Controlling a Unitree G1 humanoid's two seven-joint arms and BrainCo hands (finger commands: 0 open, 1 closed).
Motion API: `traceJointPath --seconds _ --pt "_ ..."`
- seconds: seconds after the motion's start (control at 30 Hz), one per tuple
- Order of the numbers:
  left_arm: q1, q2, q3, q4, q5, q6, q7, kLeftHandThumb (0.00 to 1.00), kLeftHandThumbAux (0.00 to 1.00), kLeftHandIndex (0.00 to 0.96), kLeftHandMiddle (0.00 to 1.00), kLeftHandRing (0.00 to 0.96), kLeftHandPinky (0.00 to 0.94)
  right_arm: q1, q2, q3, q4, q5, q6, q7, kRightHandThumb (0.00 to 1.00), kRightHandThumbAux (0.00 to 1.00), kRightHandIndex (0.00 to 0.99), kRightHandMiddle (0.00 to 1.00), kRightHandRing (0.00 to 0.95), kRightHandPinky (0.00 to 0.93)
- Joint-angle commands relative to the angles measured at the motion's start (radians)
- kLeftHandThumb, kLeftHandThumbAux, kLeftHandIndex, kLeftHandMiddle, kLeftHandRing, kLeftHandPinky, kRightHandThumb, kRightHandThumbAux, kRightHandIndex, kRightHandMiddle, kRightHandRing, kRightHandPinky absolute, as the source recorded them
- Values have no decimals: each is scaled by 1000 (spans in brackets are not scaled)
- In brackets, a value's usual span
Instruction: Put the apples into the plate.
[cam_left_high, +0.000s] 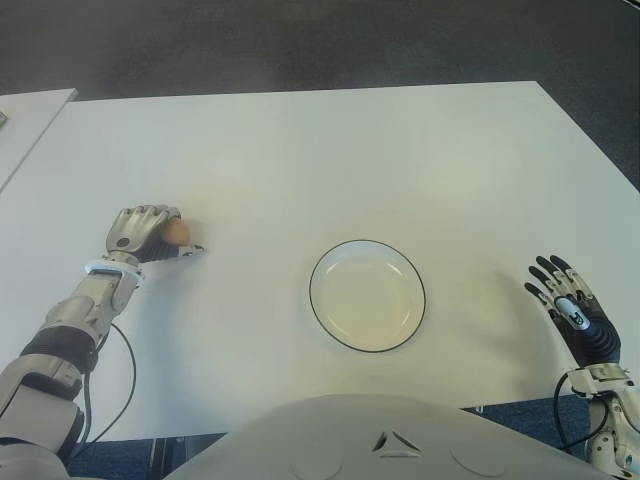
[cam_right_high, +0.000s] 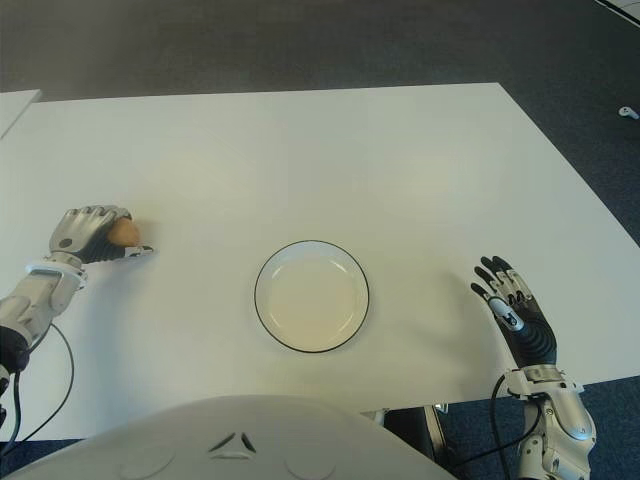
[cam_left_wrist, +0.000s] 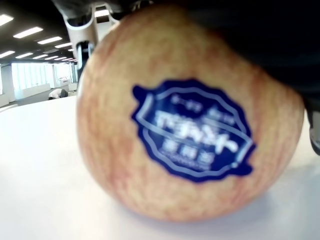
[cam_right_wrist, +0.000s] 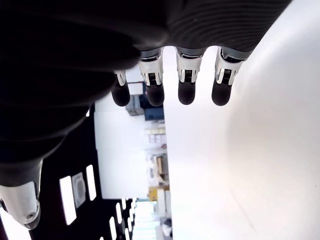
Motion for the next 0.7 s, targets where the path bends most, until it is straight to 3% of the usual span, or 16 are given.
traceJointPath --seconds 0.03,0.4,0.5,0.6,0.7 --pt "43 -32 -28 21 -3 -25 -45 749 698 442 849 846 810 -6 16 3 7 -1 -8 -5 95 577 38 67 69 120" --pt "46 -17 -7 -11 -23 -47 -37 750 698 443 838 831 765 -10 23 14 7 -11 -2 -17 108 569 43 68 63 93" --pt "102 44 83 -280 -87 0 -141 749 698 442 837 828 768 -10 27 22 10 -17 -7 -17 97 564 40 62 53 81" --pt "114 62 125 -332 -110 3 -173 749 699 442 840 831 772 -9 33 30 9 -24 -15 -18 86 559 36 56 45 73" --pt "149 84 201 -473 -139 38 -234 749 699 442 843 833 772 -10 38 40 5 -31 -18 -23 77 556 33 52 40 67"
